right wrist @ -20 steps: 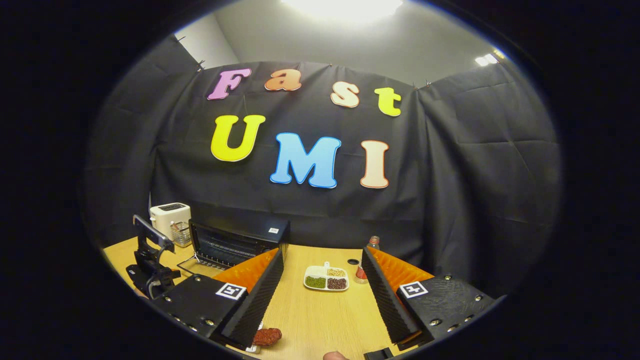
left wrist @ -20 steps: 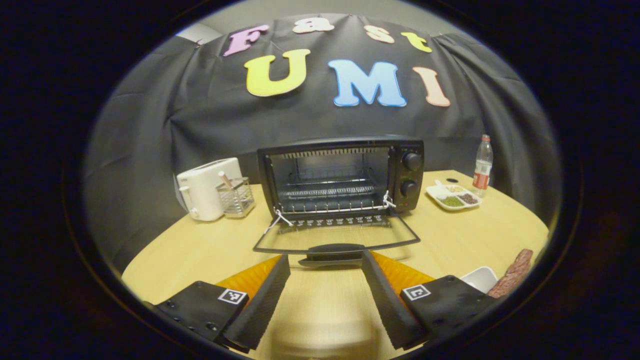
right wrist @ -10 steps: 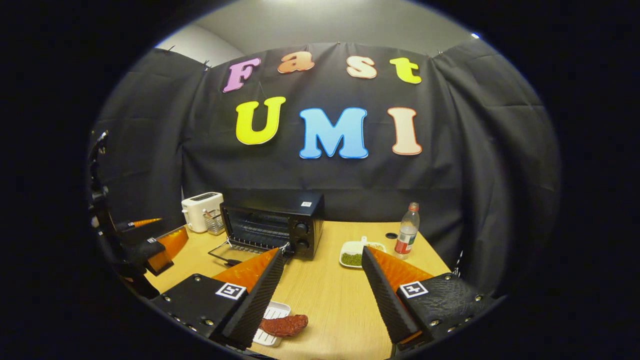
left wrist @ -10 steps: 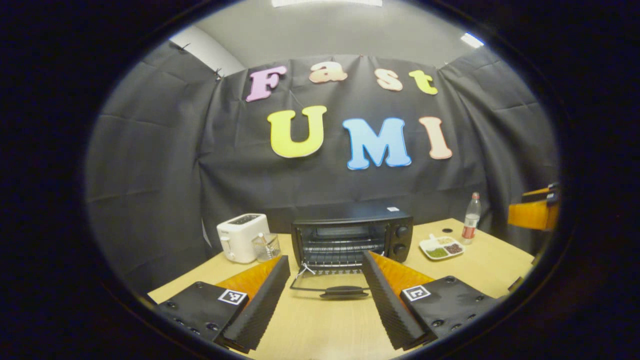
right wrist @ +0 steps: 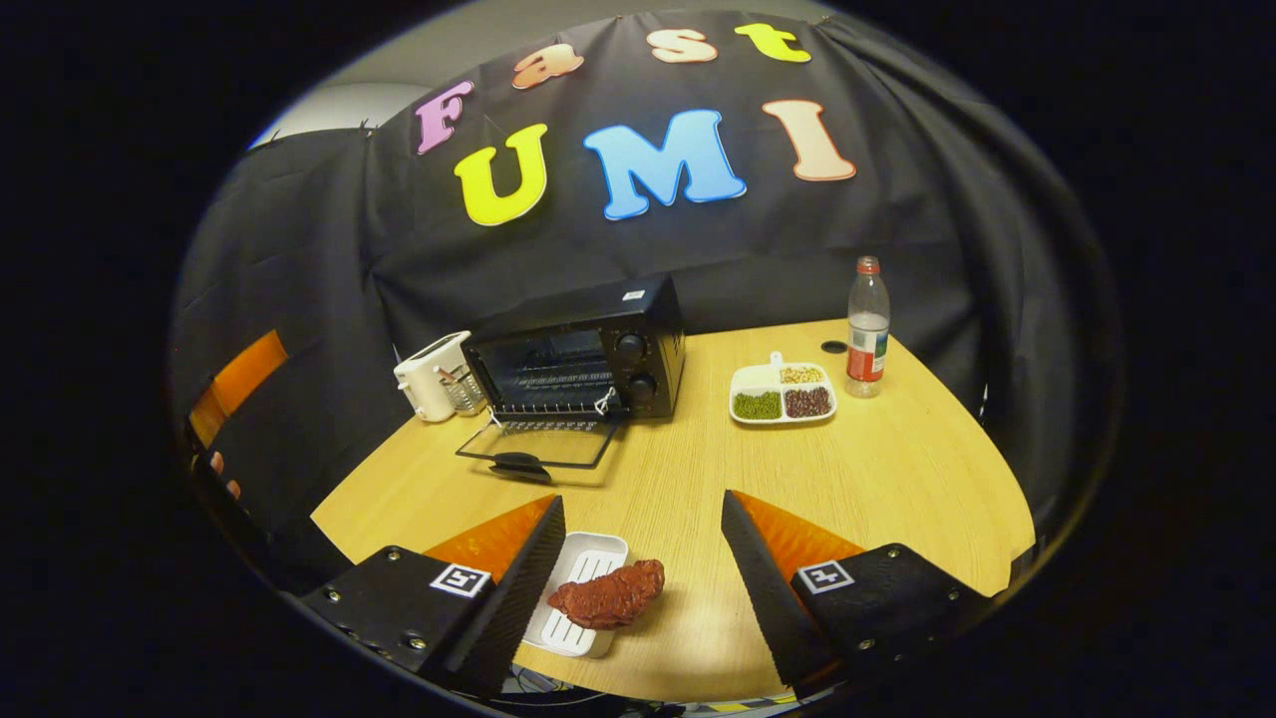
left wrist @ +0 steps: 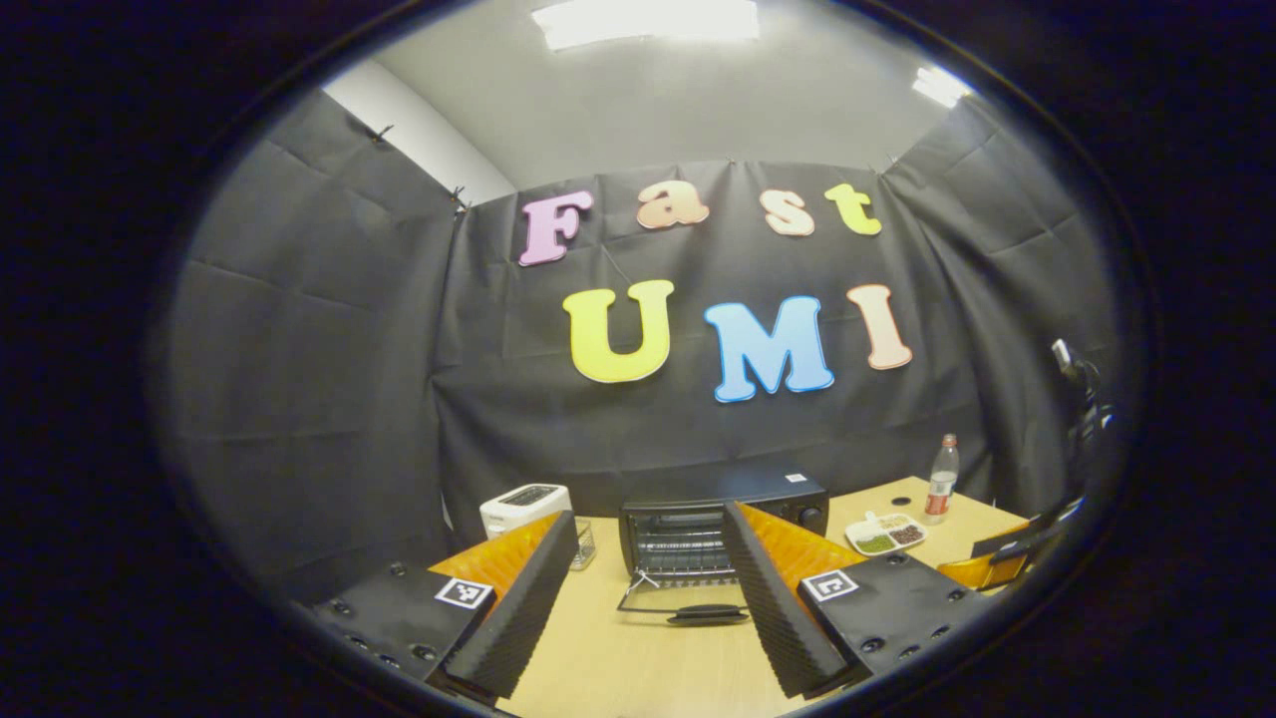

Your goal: Open the electric oven with the left hand, put the food in, and close the electric oven.

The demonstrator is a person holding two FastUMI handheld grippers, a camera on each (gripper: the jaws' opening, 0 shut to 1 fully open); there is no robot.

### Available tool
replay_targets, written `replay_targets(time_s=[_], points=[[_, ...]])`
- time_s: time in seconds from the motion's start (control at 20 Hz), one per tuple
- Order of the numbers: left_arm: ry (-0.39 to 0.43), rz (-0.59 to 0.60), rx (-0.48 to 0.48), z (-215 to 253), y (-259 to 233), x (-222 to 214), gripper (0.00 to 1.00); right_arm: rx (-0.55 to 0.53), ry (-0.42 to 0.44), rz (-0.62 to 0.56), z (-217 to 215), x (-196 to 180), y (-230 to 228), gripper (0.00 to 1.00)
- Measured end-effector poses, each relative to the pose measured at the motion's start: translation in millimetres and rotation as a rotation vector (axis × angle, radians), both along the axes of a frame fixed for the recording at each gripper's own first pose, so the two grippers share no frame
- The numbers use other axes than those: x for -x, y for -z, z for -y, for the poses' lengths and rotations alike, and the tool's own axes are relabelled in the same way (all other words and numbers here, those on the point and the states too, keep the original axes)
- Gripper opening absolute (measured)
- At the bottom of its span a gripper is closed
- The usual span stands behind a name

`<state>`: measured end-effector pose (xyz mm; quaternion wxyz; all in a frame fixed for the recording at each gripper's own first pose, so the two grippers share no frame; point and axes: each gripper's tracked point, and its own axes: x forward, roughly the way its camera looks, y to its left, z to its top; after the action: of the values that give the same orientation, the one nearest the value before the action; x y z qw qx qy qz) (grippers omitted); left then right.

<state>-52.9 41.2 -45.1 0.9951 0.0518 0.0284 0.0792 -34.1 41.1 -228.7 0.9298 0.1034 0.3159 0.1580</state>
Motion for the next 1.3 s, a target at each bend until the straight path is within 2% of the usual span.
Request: replay_targets(time_s=[0.3, 0.35, 0.6, 0.65, 0.7, 0.75, 0.8, 0.85, 0.95, 1.0, 1.05, 1.1, 1.3], points=[[-0.032, 0.028, -0.001, -13, -16, 10, 1.00, -0.098, 0.016, -0.205, -11, 12, 46, 0.96], [-0.037, 0.027, -0.001, -16, -16, 11, 1.00, -0.121, 0.022, -0.242, -15, 13, 55, 0.89], [-0.056, 0.015, -0.003, -29, -10, 12, 1.00, -0.225, 0.042, -0.434, -28, 30, 89, 0.88], [-0.060, 0.016, -0.002, -32, -10, 12, 1.00, -0.264, 0.035, -0.473, -34, 36, 95, 0.69], [-0.065, 0.016, 0.000, -33, -9, 12, 1.00, -0.297, 0.024, -0.514, -38, 43, 93, 0.64], [-0.070, 0.012, 0.000, -35, -8, 13, 1.00, -0.347, 0.035, -0.529, -40, 42, 89, 0.64], [-0.074, 0.006, 0.002, -35, -4, 12, 1.00, -0.371, 0.052, -0.544, -44, 40, 92, 0.57], [-0.076, 0.001, 0.004, -36, -1, 12, 1.00, -0.379, 0.049, -0.554, -43, 40, 88, 0.32], [-0.077, -0.005, 0.008, -38, 2, 12, 1.00, -0.417, 0.038, -0.537, -49, 37, 90, 0.31], [-0.080, -0.008, 0.007, -39, 5, 13, 1.00, -0.435, 0.032, -0.542, -47, 38, 79, 0.22], [-0.085, -0.006, 0.006, -42, 4, 14, 1.00, -0.444, 0.063, -0.525, -45, 32, 73, 0.15], [-0.092, -0.007, 0.011, -44, 5, 14, 1.00, -0.427, 0.054, -0.514, -46, 29, 72, 0.09], [-0.103, -0.008, 0.035, -48, 10, 11, 1.00, -0.400, 0.003, -0.495, -51, 25, 52, 0.09]])
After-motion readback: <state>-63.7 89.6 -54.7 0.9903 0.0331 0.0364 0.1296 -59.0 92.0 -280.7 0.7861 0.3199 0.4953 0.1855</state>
